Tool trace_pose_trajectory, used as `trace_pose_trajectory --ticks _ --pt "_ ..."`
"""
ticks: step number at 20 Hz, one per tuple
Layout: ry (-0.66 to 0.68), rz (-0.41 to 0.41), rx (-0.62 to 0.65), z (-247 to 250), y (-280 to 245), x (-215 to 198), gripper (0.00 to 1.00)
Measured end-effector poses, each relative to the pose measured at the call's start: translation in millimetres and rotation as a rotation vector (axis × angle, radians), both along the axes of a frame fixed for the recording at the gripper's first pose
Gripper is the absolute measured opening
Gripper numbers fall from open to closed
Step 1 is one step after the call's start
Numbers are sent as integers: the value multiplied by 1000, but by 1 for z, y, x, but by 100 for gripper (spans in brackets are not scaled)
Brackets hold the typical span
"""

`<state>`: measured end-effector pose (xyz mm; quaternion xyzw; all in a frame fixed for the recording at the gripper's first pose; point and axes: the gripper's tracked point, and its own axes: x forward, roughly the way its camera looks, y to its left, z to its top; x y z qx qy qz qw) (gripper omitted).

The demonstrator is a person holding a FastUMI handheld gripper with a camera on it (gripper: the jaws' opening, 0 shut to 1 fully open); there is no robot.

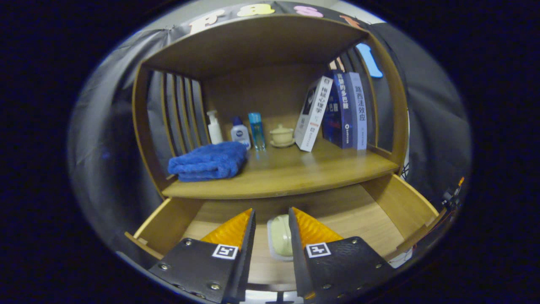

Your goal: Pull open the drawer, take out the items inside it, and place them on the countertop above the cabinet.

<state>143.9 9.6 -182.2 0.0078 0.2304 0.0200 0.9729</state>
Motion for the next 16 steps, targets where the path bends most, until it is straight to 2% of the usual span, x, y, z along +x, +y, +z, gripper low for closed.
trace_pose_trajectory --ticks 4,10,16 --pt "151 6 -95 -28 -4 19 44" --pt "377 26 -217 -73 -16 11 45" --pt "477 45 -141 -88 -7 10 44"
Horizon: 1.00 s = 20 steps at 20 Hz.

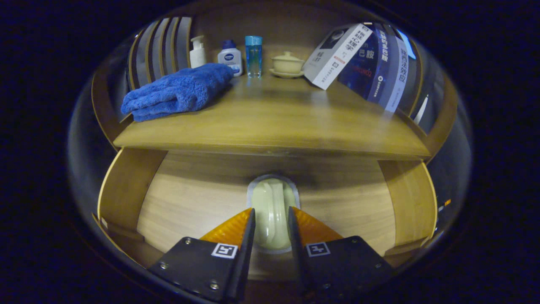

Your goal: Pull open the drawer, take out the items inside it, and place them on the countertop above the cabinet.

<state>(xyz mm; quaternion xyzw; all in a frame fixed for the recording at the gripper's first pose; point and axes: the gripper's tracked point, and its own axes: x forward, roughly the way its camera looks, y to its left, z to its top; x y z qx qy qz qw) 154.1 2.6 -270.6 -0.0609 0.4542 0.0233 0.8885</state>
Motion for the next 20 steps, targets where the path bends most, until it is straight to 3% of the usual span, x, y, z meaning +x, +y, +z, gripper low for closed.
trace_pose_trajectory --ticks 3,5,8,9,20 --pt "9 -23 14 -4 -5 3 45" --pt "16 -27 28 -3 -4 3 16" --pt "17 8 24 1 2 -5 16" --pt "12 21 24 3 8 -10 9" --pt "-167 -3 39 89 14 -49 9"
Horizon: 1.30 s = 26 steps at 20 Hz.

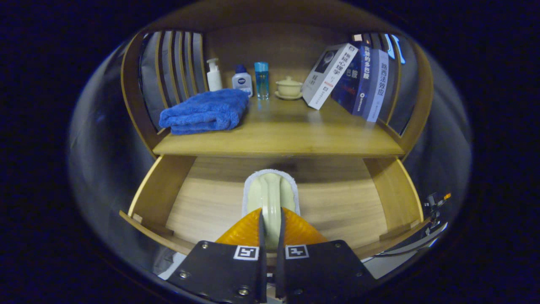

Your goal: Pull open the drawer, take out the items inside it, and place them on the countertop above the cabinet.

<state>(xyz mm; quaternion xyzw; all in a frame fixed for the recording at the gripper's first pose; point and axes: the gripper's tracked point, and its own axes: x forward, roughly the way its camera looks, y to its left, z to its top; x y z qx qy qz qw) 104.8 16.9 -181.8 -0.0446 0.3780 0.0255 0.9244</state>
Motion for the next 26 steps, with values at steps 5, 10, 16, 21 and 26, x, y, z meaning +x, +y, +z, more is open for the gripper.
trace_pose_trajectory --ticks 5,10,16,21,26 --pt "-65 -12 14 27 0 23 9" --pt "-106 -26 18 39 2 72 9" --pt "-145 -65 4 43 1 130 9" --pt "-178 -61 21 41 5 160 9" --pt "-189 -60 7 35 7 166 33"
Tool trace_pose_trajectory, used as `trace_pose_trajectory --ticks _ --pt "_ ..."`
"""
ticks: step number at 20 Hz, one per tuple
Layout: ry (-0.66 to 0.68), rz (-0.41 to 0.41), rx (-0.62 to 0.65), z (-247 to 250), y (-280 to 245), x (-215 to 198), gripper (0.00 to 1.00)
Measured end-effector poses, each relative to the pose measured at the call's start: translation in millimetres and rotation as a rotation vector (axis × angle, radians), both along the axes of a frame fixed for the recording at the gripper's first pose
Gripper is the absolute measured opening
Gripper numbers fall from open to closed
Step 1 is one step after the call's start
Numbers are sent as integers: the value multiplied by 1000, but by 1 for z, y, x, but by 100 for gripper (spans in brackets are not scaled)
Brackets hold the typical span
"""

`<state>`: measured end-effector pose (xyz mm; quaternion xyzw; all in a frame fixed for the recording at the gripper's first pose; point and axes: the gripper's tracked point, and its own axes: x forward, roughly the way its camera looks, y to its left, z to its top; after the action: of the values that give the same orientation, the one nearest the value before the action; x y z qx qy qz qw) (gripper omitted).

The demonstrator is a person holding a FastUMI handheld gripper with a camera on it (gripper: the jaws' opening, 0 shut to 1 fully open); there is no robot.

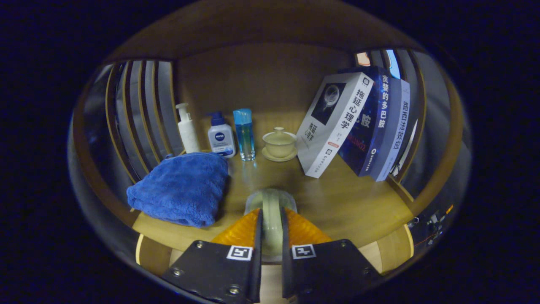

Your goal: Pull open the drawer, take out the items inside it, and place them on the countertop above the cabinet.

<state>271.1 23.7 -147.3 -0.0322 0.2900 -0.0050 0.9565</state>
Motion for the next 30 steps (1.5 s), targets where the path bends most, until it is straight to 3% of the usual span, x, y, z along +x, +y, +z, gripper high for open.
trace_pose_trajectory --ticks 3,6,8,14,22,30 --pt "-29 20 -9 2 6 -10 74" --pt "-110 38 7 22 14 -40 83" --pt "-167 40 15 36 15 -63 95" --pt "-274 29 9 59 4 -143 95" --pt "-314 51 4 29 5 -234 97" --pt "-304 24 21 -14 -13 -272 97"
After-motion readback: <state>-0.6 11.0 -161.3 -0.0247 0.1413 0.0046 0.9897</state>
